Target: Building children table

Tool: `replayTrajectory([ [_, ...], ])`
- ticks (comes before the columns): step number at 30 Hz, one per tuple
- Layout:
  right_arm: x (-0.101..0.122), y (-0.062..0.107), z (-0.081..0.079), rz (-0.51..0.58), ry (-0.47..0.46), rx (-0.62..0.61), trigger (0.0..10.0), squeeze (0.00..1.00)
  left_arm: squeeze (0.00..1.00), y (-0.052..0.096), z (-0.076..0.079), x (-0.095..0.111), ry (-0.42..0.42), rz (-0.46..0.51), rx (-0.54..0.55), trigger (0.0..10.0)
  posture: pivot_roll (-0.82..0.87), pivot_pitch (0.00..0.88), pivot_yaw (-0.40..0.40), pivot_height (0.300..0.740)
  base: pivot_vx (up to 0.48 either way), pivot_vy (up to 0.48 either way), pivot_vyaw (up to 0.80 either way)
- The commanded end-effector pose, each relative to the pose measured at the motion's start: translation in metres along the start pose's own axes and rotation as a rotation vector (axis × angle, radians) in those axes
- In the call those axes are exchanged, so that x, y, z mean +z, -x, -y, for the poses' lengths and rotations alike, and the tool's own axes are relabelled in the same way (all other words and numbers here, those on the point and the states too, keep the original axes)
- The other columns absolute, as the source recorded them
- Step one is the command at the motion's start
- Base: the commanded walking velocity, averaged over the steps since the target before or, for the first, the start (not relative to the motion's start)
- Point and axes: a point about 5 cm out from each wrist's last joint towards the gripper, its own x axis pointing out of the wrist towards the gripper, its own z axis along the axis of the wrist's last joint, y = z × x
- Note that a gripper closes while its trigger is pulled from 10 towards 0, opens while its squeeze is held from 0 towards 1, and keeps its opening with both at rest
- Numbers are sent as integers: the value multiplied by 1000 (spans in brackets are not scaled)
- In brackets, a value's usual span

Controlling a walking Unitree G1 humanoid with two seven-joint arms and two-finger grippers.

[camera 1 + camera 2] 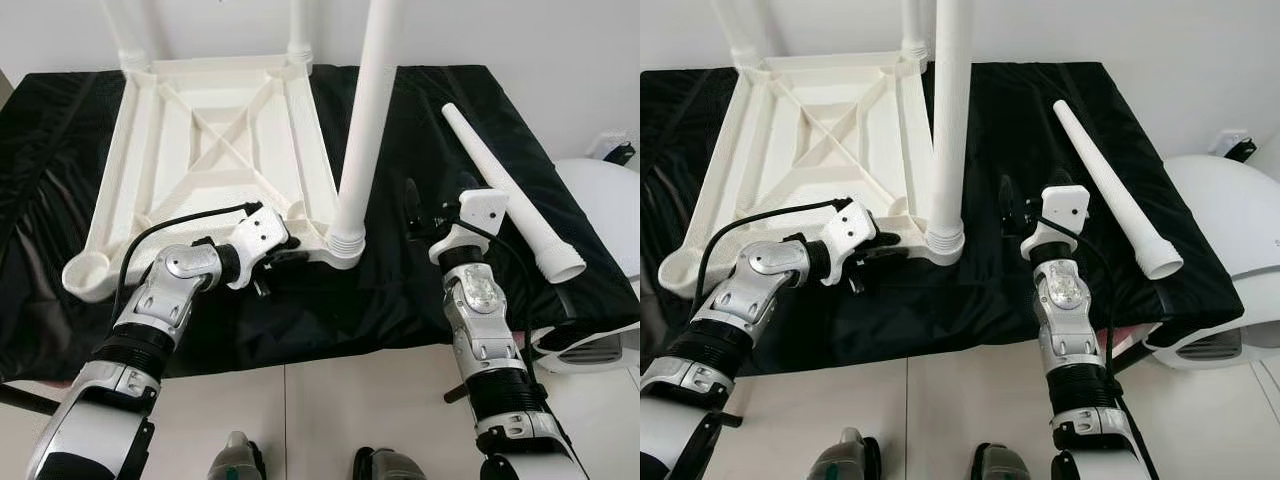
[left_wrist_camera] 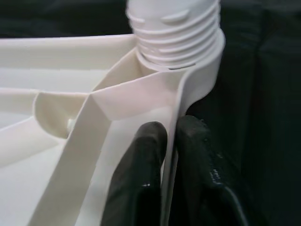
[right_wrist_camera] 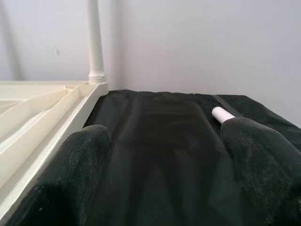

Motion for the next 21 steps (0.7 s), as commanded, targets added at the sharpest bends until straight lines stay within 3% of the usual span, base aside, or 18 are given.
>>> replayTrajectory([
  [1,6,-4,1,17,-1,26,10000,0,0,-1,21,-22,56,-76,-124,3608,35,132,45,740,0,0,0],
  [2,10,-8,1,30,4,42,10000,0,0,-1,25,-24,42,-90,-154,10000,34,133,49,740,0,0,0],
  [5,20,-15,2,55,-17,70,10000,0,0,0,29,-26,65,-91,-196,10000,34,138,53,740,0,0,0],
  [6,25,-19,3,70,-24,86,10000,0,0,1,30,-26,71,-89,-213,0,34,138,53,740,0,0,0],
  [11,45,-30,7,115,-67,119,10000,0,0,4,31,-26,84,-87,-236,0,31,140,54,740,0,0,0],
  [12,56,-35,9,142,-98,127,10000,0,0,4,32,-27,68,-103,-240,10000,31,138,52,740,0,0,0],
  [21,97,-49,13,261,-272,192,10000,0,0,5,37,-31,42,-127,-256,10000,33,138,43,740,0,0,0],
])
